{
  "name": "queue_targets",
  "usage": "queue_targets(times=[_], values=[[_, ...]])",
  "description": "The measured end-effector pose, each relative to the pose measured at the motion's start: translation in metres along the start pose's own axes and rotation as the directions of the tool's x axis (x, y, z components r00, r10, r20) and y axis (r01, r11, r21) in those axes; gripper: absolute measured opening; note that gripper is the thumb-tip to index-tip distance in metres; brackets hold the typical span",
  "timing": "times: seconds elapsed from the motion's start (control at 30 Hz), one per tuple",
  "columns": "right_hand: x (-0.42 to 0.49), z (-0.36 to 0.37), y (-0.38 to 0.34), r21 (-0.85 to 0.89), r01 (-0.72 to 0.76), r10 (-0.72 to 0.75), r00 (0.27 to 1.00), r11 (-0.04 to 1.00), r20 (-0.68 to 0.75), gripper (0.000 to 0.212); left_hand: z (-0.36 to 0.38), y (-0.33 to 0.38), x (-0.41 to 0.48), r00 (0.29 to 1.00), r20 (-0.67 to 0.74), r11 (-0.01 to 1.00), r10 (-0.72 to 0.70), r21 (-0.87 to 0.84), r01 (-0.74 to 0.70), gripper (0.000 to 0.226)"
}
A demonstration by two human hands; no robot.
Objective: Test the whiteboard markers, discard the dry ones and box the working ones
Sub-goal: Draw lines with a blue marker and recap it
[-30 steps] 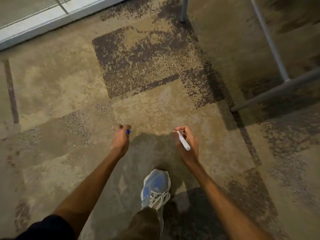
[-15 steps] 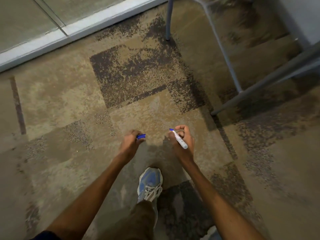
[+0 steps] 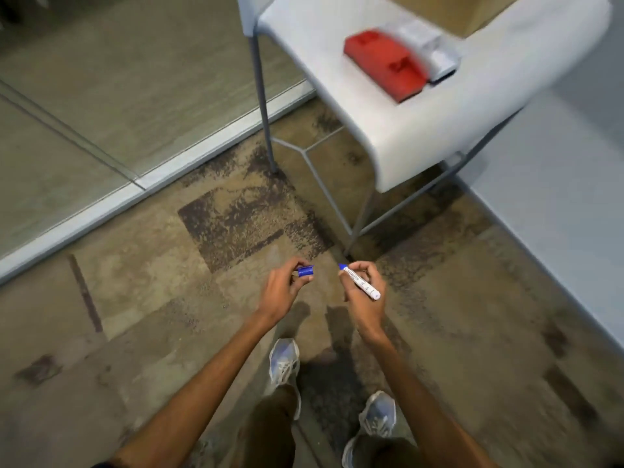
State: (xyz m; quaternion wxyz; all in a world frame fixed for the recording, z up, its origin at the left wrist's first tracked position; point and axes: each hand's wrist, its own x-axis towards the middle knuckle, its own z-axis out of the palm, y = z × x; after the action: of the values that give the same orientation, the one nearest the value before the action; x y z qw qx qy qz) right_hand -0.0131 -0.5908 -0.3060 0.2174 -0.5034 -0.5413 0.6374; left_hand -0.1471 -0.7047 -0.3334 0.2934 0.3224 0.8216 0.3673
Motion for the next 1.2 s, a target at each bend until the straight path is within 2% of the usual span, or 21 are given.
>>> queue_targets(times=[0.2,0.37,0.57,0.67,0.83,1.03,1.2], values=[[-0.033,-0.06,-0.099,0.202,-0.072,0.105,0.982,0.977,-0.155,0.013,-0.013,0.13,-0.009,0.984,0.063,0.986,0.169,-0.019,-0.168,0.015],[-0.065,-0.122,-0.156,0.316,-0.004,0.083,0.968,0.949,-0.238,0.006,-0.011,0.216,-0.026,0.957,0.134,0.966,0.257,-0.022,-0.257,0.017],[-0.11,-0.197,-0.203,0.41,0.077,0.086,0.927,0.909,-0.365,0.017,0.004,0.306,-0.063,0.914,0.182,0.931,0.362,-0.015,-0.365,0.018],[-0.127,-0.229,-0.217,0.446,0.117,0.089,0.906,0.887,-0.414,0.014,0.015,0.345,-0.082,0.89,0.222,0.914,0.398,-0.015,-0.405,0.019],[-0.149,-0.275,-0.233,0.466,0.164,0.063,0.899,0.869,-0.433,0.006,0.04,0.406,-0.104,0.821,0.286,0.864,0.494,-0.058,-0.5,0.021],[-0.17,-0.327,-0.246,0.464,0.231,0.034,0.868,0.855,-0.495,0.011,0.075,0.466,-0.119,0.714,0.373,0.784,0.593,-0.069,-0.616,0.026],[-0.173,-0.369,-0.257,0.413,0.269,0.009,0.829,0.87,-0.559,0.015,0.104,0.508,-0.12,0.651,0.421,0.743,0.631,-0.087,-0.664,0.026]])
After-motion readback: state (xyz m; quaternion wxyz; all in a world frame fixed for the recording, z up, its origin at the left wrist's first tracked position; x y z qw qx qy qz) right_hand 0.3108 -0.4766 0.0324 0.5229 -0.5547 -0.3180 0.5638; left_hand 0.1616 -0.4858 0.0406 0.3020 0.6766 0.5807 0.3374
